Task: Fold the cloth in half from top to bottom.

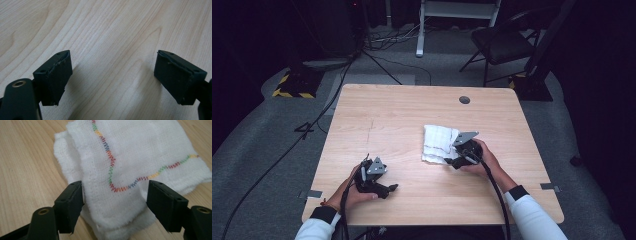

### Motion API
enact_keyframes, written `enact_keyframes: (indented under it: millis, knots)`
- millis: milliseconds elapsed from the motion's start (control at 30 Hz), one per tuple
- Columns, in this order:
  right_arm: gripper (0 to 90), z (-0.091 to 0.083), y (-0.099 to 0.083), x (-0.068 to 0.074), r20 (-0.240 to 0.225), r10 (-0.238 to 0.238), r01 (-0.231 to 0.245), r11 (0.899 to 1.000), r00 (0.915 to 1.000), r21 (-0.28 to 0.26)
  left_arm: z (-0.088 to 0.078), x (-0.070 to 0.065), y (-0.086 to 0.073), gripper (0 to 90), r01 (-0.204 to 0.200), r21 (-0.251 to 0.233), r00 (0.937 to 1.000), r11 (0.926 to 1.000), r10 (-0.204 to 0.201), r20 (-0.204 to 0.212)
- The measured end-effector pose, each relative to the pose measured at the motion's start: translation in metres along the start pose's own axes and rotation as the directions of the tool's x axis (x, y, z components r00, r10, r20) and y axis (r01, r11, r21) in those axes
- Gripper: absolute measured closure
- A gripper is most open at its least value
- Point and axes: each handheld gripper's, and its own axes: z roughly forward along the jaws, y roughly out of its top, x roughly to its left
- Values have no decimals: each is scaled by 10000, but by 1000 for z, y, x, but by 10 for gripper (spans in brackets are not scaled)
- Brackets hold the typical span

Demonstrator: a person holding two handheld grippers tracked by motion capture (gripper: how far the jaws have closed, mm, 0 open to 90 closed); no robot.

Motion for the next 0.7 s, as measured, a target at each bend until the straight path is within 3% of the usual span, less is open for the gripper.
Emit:
enact_keyframes:
  millis: [167, 533, 700]
  knots:
    - [298, -18, -3, 4, 49, -249, 249, 9997, 9997, -54, 0, 0, 0, 153, 5, -4, 10000, 10000, -5, -12]
    - [291, -40, -15, 16, -4, -591, 590, 9972, 9983, 459, 0, 0, 0, 153, 8, 0, 10000, 10000, -8, -16]
    - [296, -48, -25, 19, 341, -801, 783, 9956, 9962, 514, 0, 0, 0, 153, 7, -3, 10000, 10000, -7, -14]
